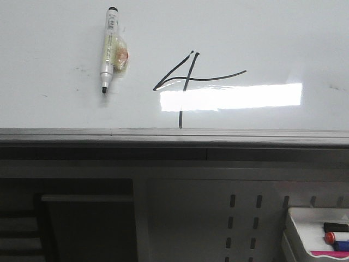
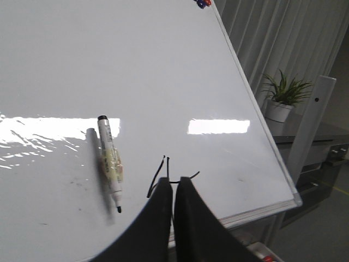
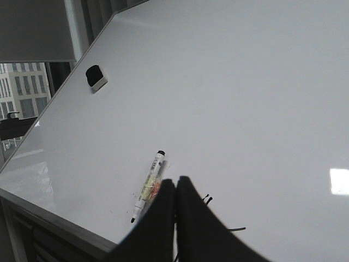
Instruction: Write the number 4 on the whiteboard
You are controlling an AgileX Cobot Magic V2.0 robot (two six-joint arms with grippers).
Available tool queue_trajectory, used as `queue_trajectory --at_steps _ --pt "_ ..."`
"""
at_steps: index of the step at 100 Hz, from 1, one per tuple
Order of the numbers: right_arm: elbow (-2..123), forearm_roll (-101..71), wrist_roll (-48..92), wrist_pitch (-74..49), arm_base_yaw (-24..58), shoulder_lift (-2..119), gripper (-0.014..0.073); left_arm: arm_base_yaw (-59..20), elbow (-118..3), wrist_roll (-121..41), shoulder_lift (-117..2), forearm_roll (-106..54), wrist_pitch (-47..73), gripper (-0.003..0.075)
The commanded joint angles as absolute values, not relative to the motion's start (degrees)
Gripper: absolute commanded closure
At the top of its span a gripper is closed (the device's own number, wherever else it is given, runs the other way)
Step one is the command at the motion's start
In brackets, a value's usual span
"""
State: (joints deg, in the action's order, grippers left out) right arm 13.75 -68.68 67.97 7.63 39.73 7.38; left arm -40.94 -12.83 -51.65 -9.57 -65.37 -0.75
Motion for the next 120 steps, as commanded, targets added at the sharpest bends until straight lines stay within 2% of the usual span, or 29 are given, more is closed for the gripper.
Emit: queue_trajectory --at_steps 1,11,31,44,53,92,120 --pt "15.3 -68.2 68.2 8.7 39.5 7.9 0.0659 -39.1 -13.7 -51.8 -9.7 -58.1 -2.8 0.0741" --pt "15.3 -68.2 68.2 8.7 39.5 7.9 0.0659 -33.4 -11.5 -47.9 -8.9 -44.7 -0.9 0.0741" --pt "15.3 -68.2 68.2 8.7 39.5 7.9 0.0659 -16.4 -5.8 -24.4 -5.3 -19.6 -0.4 0.0741" --pt "15.3 -68.2 68.2 8.7 39.5 7.9 0.0659 -6.7 -3.1 -18.1 -1.2 -14.2 0.0 0.0741" --pt "15.3 -68.2 68.2 8.7 39.5 7.9 0.0659 -3.0 -1.4 -18.1 0.4 -13.9 3.5 0.0741" --pt "15.3 -68.2 68.2 8.7 39.5 7.9 0.0659 -1.5 0.9 -15.1 1.7 -13.5 17.6 0.0741" --pt "15.3 -68.2 68.2 8.7 39.5 7.9 0.0659 -1.5 2.2 -15.1 1.7 -13.8 16.8 0.0741"
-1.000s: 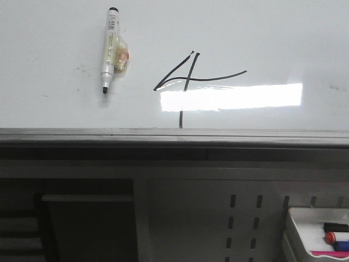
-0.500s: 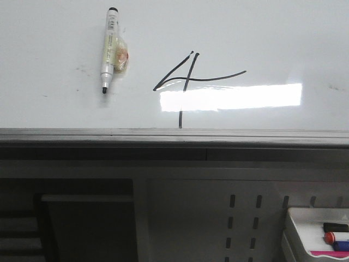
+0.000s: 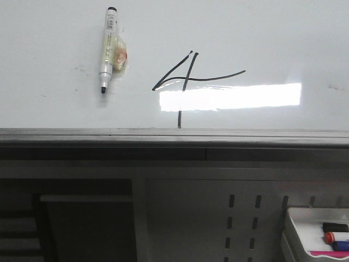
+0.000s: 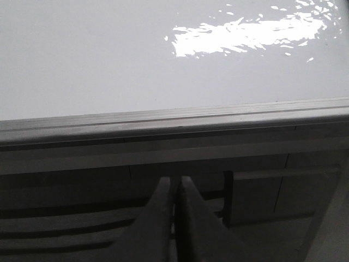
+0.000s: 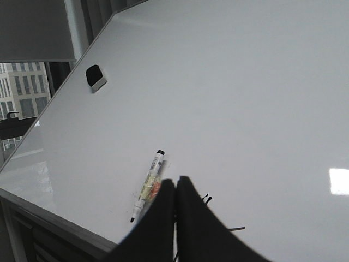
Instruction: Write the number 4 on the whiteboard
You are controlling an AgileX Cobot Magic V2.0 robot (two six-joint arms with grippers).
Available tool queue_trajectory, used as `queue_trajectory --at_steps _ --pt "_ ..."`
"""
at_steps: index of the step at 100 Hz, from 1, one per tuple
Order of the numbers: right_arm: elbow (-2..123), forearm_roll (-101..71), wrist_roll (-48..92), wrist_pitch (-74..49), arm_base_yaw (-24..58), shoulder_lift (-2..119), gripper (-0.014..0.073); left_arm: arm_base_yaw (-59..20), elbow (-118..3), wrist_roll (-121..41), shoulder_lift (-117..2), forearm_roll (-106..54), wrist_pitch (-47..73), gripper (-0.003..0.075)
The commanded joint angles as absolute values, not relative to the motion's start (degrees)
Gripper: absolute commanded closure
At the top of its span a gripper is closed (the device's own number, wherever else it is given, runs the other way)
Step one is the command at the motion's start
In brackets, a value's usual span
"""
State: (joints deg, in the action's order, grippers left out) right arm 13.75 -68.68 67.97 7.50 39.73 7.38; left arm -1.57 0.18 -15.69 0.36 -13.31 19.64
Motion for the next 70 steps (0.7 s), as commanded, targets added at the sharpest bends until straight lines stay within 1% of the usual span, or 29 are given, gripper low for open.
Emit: queue_trajectory --at_steps 1,70 --pt "15.3 -68.2 68.2 8.7 39.5 7.9 0.0659 -1.5 2.2 -15.1 1.7 -13.8 16.8 0.0741" --pt "15.3 -68.7 68.2 8.8 39.3 7.9 0.0659 -1.5 2.2 -15.1 1.7 -13.8 16.8 0.0741"
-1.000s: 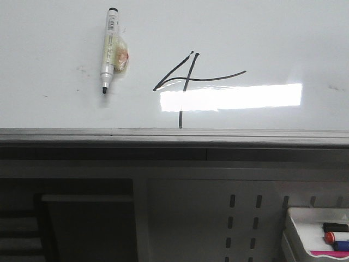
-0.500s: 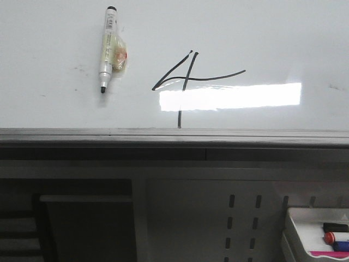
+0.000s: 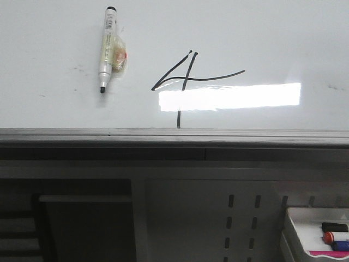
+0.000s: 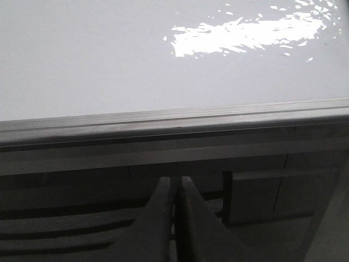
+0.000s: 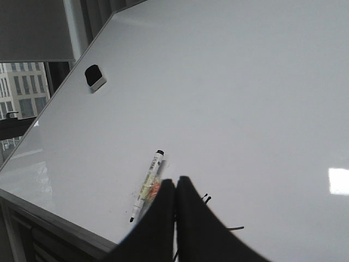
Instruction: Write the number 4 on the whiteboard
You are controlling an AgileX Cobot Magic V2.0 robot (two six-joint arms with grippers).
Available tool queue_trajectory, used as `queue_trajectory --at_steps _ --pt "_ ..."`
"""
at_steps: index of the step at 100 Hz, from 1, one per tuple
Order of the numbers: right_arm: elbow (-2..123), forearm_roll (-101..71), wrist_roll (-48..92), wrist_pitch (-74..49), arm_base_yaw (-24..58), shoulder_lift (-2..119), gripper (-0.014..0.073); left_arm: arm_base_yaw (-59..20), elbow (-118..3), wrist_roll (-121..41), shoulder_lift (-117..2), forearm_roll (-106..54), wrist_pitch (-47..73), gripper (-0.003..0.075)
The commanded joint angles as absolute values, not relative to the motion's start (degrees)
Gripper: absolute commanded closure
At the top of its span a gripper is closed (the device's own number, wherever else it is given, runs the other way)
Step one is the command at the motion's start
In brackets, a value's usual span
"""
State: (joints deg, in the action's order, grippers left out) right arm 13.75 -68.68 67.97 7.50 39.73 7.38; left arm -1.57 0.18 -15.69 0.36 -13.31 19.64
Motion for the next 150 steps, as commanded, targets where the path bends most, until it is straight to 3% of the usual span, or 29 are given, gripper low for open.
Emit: queue_trajectory --at_steps 1,17,27,34,47,54,90,150 --pt "15.1 -68.7 68.2 9.1 39.3 7.9 0.0659 -1.5 2.2 -15.1 1.7 -13.8 16.8 0.0741" --pt "11.1 -54.8 67.1 13.5 35.8 7.9 0.0659 -1.5 2.2 -15.1 1.7 -13.8 16.8 0.0741" --pt "7.5 -38.9 54.3 13.3 30.1 8.1 0.0659 -1.5 2.2 -15.1 1.7 -13.8 16.8 0.0741" --pt "5.1 -24.2 36.9 10.7 24.8 8.1 0.0659 -1.5 2.2 -15.1 1.7 -13.8 16.8 0.0741" --pt "1.7 10.9 -12.4 4.1 15.6 8.1 0.0659 -1.5 2.2 -15.1 1.7 -13.8 16.8 0.0741" --pt "-1.1 17.5 -27.5 5.5 12.0 8.1 0.0659 -1.5 2.2 -15.1 1.7 -13.8 16.8 0.0741" --pt "-2.0 16.7 -27.6 -19.0 7.3 -1.0 0.0659 -1.5 2.2 -15.1 1.7 -13.8 16.8 0.0741" --pt "-2.0 16.8 -27.4 -18.5 7.3 -1.4 0.0659 -1.5 2.2 -15.1 1.7 -13.9 16.8 0.0741"
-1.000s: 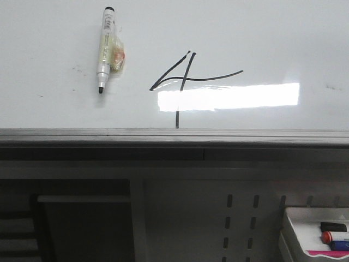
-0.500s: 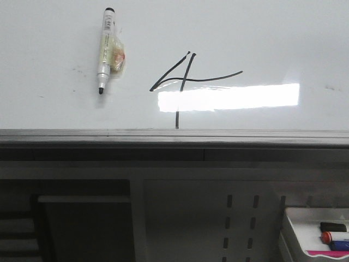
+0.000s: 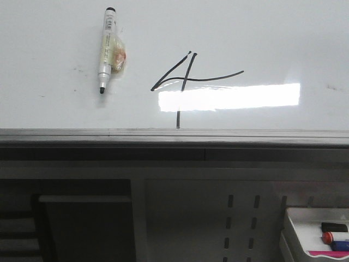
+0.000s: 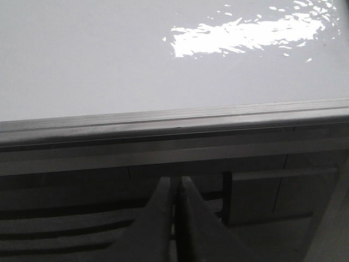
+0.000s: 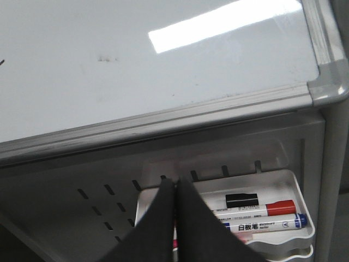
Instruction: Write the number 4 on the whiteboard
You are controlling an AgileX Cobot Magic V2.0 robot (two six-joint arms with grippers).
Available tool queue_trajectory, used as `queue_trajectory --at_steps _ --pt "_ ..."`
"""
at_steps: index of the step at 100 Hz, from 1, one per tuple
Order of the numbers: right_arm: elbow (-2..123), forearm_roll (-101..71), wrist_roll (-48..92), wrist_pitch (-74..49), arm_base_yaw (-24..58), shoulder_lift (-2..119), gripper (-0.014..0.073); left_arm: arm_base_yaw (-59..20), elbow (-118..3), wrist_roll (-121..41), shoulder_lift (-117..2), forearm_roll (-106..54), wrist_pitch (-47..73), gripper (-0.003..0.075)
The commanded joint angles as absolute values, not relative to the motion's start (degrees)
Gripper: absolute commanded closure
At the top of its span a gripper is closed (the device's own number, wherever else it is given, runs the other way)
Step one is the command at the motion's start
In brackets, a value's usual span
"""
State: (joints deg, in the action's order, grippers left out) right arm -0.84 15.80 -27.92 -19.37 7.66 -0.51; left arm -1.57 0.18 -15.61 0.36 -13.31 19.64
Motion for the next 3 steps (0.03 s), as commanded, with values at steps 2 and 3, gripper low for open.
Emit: queue_trajectory --at_steps 2,3 --pt "-2.0 16.8 -27.4 -18.5 7.3 -1.4 0.0659 -1.5 2.2 -15.1 1.7 -13.9 16.8 0.0741" --pt "-2.0 16.8 -27.4 -18.5 7.3 -1.4 0.0659 -1.5 2.2 -15.1 1.7 -13.9 16.8 0.0741"
